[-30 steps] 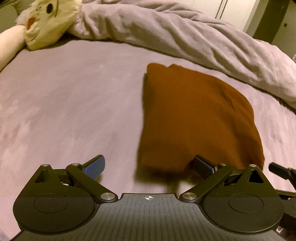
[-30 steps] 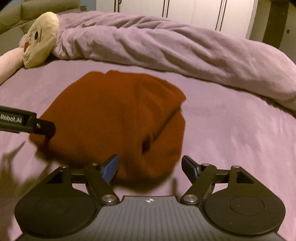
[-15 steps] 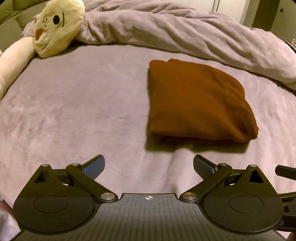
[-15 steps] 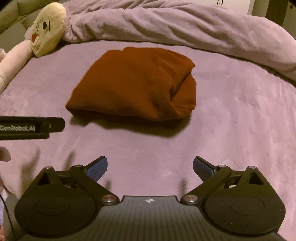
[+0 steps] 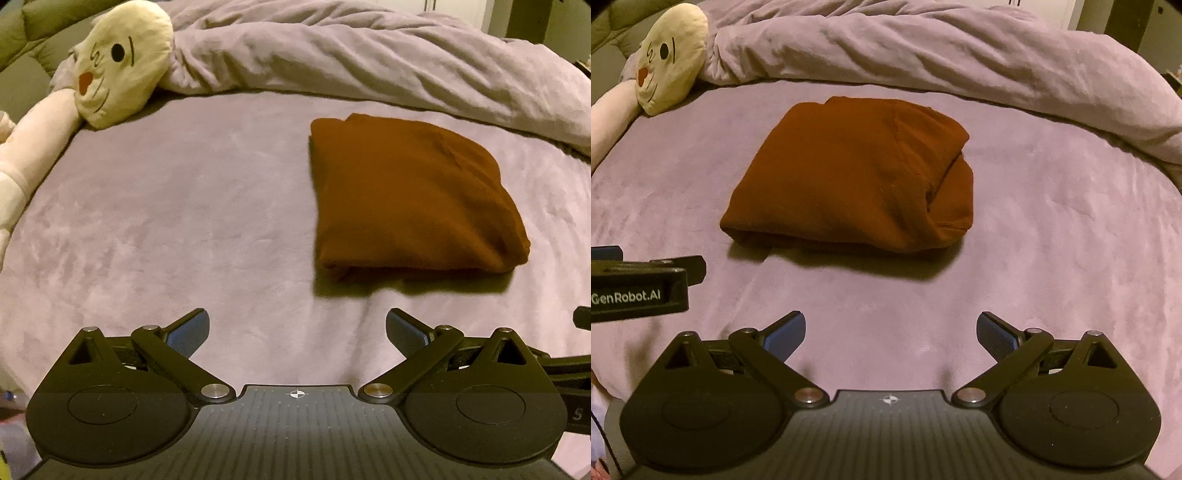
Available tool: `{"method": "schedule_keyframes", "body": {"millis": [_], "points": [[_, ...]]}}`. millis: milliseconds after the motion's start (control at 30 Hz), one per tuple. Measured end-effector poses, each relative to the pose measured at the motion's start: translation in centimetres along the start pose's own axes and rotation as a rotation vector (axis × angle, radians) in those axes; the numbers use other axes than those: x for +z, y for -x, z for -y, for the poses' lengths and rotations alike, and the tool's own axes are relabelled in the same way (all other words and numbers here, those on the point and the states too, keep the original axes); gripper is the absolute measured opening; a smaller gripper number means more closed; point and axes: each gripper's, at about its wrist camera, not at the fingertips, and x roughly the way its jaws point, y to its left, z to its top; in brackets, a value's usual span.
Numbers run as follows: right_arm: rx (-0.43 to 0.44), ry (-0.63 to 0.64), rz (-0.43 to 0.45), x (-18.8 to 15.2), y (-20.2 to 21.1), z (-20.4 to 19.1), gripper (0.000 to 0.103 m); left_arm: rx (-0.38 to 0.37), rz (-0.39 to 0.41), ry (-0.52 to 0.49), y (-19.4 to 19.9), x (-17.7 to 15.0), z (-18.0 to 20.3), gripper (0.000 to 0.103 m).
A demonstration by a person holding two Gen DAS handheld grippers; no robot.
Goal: Fold small clothes
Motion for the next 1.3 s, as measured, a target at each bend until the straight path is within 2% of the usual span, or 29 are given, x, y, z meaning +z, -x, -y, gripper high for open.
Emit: {"method": "schedule_keyframes", "body": {"millis": [300,1300], "points": [[-0.004,-0.014,-0.026,-0.02,-0.16,0.03,0.099,-0.001,-0.005,-0.019,0.1,-0.2,0.54,0.103],[0.007,-0.02,-0.009,-0.3,0.41,0.14,0.099,-0.007,-0.005,-0.022,0.5,-0.26,0.5,0.103]]}}
